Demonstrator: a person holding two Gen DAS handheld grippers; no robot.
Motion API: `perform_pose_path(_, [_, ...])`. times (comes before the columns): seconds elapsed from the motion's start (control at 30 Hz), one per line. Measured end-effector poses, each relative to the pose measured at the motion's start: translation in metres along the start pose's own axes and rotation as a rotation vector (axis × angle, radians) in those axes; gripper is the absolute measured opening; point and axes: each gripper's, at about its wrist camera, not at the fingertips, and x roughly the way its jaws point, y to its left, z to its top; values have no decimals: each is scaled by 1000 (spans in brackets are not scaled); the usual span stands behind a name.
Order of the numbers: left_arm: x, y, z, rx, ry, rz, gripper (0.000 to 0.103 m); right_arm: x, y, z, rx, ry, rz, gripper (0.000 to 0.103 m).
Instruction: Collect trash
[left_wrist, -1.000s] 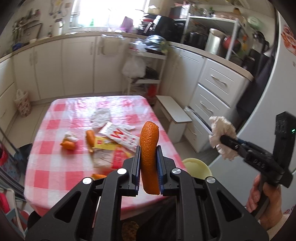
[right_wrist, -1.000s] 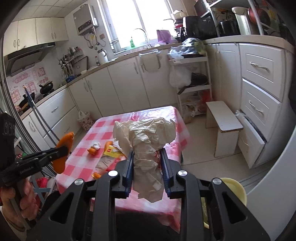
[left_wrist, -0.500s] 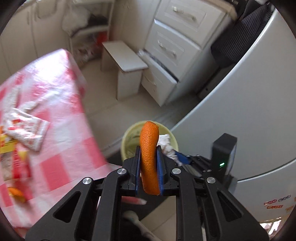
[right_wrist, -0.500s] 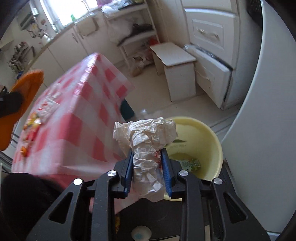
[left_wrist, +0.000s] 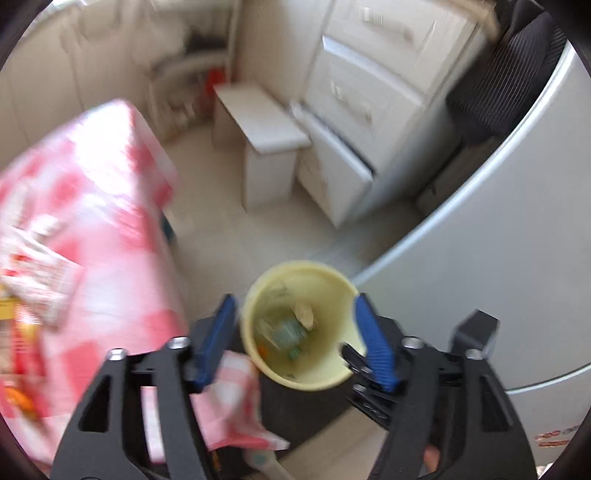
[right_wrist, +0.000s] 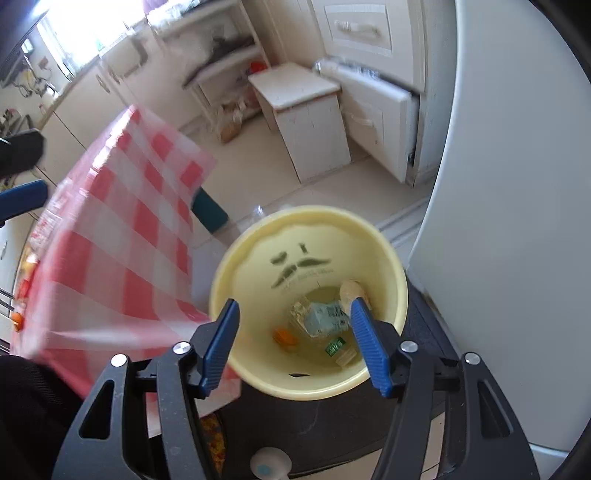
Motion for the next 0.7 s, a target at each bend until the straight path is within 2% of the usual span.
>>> perform_pose_path(0.07, [-36,12,-5,6,-93,48,84,-25,13,3,-10,-67,19,73])
perform_pose_path(0.13, [-77,29,-18,8,-187,133,89,-52,28,8,-25,-135,37,78])
perform_pose_path(0.2, [-112,49,-32,-9,-252,198,92,-75,50,12,-46,-192,67,80])
perform_pose_path(0.33, [-171,97,-60,-117,-341,300,95,-122,111,16,-137,-301,163,87])
perform_pose_path(0.5, [-235,146,-91,-208,-414,377,96,-165,187,6,-259,-383,277,90])
perform_pose_path(0.7, [-303,174,-126,-260,-528,417,96,-211,257,-11,-406,-458,345,91])
